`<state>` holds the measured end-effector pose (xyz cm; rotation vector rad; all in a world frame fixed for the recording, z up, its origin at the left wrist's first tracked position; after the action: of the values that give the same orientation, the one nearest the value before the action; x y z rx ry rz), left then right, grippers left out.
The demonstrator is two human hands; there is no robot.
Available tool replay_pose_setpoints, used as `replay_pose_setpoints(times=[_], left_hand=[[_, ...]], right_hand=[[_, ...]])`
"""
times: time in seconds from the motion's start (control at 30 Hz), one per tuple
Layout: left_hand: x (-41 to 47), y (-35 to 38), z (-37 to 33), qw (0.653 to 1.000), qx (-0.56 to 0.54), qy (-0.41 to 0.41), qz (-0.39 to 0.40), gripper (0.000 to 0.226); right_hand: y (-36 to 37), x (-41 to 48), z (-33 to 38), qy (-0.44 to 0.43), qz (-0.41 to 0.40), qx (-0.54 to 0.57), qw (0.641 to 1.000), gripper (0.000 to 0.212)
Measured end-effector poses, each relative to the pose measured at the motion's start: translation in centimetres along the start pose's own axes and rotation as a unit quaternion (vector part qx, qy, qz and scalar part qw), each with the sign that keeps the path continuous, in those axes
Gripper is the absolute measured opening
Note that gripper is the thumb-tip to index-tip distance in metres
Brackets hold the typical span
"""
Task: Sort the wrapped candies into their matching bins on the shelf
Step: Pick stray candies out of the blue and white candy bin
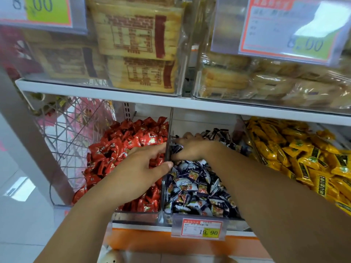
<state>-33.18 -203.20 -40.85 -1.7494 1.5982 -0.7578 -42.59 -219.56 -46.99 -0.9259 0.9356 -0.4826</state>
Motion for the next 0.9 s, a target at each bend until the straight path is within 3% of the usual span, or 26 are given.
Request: replay_pose_setpoints(times=[0.1, 0.23, 0.47, 0.57, 0.63, 0.7, 0.77, 0.83, 0.9], left_hand=[[-0.1, -0.2, -0.3, 1.000, 0.003, -0.005, -0.001, 0.041], [0.0, -0.2, -0.1, 1.000, -0.002, -0.017, 0.010, 0.037], [-0.1, -0.1, 0.7, 0.999, 0.011, -0.031, 0.001, 0.050], [0.0, 0.0, 0.5, 1.000, 0.006, -0.031, 0.001, 0.051], [0.1, 0.1, 0.5, 1.000, 0.001, -0.030, 0.002, 0.050], [0.1, 0.1, 0.5, 0.999, -0.005, -0.032, 0.004, 0.051], [0.1, 0.0, 0.5, 0.999, -0.005, -0.031, 0.004, 0.051], [0.1, 0.0, 0.5, 1.000, -0.005, -0.029, 0.005, 0.049], [0.1, 0.0, 0.5, 1.000, -0.003, -0.028, 0.004, 0.049]], right_hand=[[0.6, -1.4, 0.0, -0.013, 0.043, -0.066, 0.997, 0.072], [1.7, -4.4, -0.9, -0.045, 0.050, -0.072, 0.995, 0.052], [1.8, -8.7, -2.5, -0.057, 0.021, -0.097, 0.993, 0.045], [0.8, -10.0, -2.1, -0.080, 0.013, -0.051, 0.995, 0.043], [-1.7, -9.8, -1.7, -0.099, -0.052, 0.035, 0.993, 0.038], [-4.7, -8.4, -2.6, -0.044, -0.135, 0.059, 0.988, 0.030], [-6.2, -6.8, -3.9, 0.021, -0.168, 0.020, 0.985, 0.031], [-6.0, -5.4, -3.8, 0.020, -0.151, -0.010, 0.988, 0.027], [-4.5, -4.0, -3.7, 0.022, -0.092, -0.034, 0.995, 0.046]])
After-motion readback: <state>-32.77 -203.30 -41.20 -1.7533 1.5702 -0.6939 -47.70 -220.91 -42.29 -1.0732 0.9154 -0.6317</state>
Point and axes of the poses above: each hand's wrist, its own x-axis towards the middle knuckle, its own y-axis out of the palm, z = x × y, the point moved 5 cm from there along x, towards the middle knuckle, and after that the axes turned 12 degrees about x, right-handed, at the moved point
